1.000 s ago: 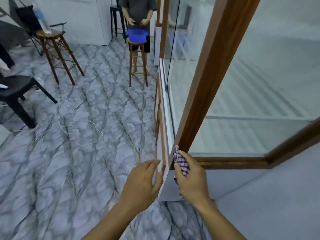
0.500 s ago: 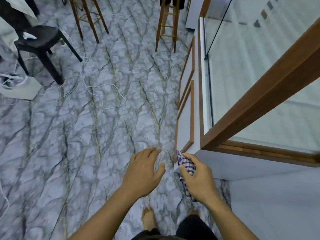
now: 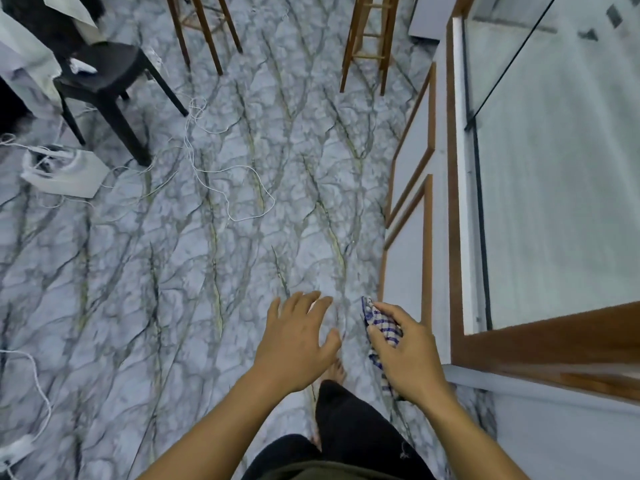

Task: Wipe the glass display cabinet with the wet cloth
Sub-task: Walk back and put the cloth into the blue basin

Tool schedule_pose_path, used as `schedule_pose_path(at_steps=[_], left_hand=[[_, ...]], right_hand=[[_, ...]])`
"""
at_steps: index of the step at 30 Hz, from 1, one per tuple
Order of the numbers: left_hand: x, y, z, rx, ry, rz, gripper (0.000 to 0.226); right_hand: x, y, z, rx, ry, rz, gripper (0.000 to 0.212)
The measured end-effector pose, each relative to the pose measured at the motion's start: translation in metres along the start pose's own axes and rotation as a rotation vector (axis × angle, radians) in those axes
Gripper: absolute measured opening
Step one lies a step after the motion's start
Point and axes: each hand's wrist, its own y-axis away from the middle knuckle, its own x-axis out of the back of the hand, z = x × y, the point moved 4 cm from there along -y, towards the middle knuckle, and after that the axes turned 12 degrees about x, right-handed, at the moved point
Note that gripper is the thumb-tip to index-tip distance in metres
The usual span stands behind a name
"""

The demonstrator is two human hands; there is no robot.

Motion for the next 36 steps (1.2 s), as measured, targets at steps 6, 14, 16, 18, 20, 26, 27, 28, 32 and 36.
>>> schedule_pose_path(at_steps=[6,14,16,18,20,26,27,28,32,36], left_hand=[[0.053,-0.069,-0.009,0.015,0.036,0.032,0.084],[0.138,-0.191,-0.035,-0.027,0.067,0.078,0.087],[0.160,-0.224,-0.042,-0.060,0.059,0.081,0.087],[0.183,-0.256,-0.048,-0.087,0.055,0.084,0.086],[0.205,-0.285,-0.053,-0.106,0.045,0.084,0.085],[0.256,-0.368,-0.058,-0.153,0.009,0.079,0.083],[0.262,-0.385,-0.056,-0.157,0.011,0.086,0.083],[0.268,-0.402,-0.055,-0.158,0.011,0.095,0.082],[0.289,-0.471,-0.040,-0.164,-0.002,0.089,0.083],[0.310,-0.551,-0.014,-0.161,-0.011,0.072,0.085]], right_hand=[[-0.002,-0.088,-0.042,0.030,0.041,0.030,0.033],[-0.019,-0.211,-0.098,0.034,0.015,0.097,0.037],[-0.026,-0.245,-0.111,0.040,0.023,0.136,0.037],[-0.033,-0.278,-0.125,0.039,0.015,0.176,0.036],[-0.040,-0.307,-0.142,0.031,0.005,0.201,0.036],[-0.056,-0.393,-0.171,0.016,-0.086,0.241,0.031],[-0.056,-0.408,-0.173,0.016,-0.095,0.238,0.031],[-0.056,-0.424,-0.174,0.012,-0.106,0.231,0.031],[-0.046,-0.494,-0.174,0.012,-0.084,0.233,0.034],[-0.024,-0.577,-0.175,0.025,-0.074,0.228,0.035]])
